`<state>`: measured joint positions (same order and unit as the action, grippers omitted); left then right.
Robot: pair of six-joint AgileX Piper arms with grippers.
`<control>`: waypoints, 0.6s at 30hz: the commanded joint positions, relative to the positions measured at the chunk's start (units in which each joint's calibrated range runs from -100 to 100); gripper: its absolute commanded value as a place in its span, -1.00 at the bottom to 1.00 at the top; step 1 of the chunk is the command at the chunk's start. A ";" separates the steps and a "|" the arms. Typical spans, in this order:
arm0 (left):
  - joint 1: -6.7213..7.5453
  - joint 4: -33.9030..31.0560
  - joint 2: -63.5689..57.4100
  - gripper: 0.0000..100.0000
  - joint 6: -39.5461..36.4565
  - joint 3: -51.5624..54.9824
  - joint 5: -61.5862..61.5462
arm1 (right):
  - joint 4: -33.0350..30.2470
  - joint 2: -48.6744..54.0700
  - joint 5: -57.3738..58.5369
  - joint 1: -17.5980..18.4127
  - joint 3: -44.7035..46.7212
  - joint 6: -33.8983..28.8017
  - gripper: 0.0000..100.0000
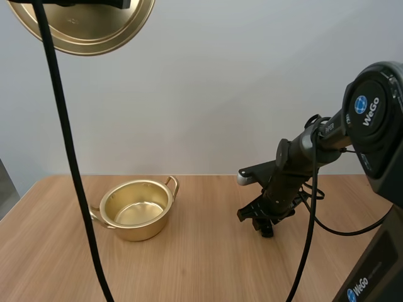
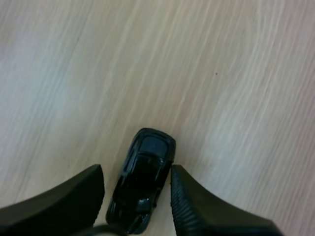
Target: Open the pot, put the car inside, and close it
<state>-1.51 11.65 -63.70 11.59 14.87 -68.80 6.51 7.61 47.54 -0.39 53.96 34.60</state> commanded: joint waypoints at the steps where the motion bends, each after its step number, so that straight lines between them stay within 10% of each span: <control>1: -0.01 0.01 0.08 -1.00 -0.02 0.00 -0.08 | 0.06 -0.04 0.00 -0.06 -0.16 -0.03 0.26; 6: -0.01 0.01 0.08 -1.00 -0.02 0.00 0.49 | 0.06 -0.04 -0.18 -0.06 -0.16 0.04 -0.02; 11: -0.01 0.01 0.08 -1.00 -0.02 0.00 2.30 | 0.06 -0.04 -0.18 -0.06 -0.16 1.91 -1.00; 18: -0.01 0.01 -0.04 -1.00 -0.34 -0.51 7.25 | 0.06 -0.04 -0.86 -0.06 -0.16 2.59 -1.00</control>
<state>-1.51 11.65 -63.70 11.59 14.73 -62.45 6.51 7.61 46.76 -0.39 53.85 37.22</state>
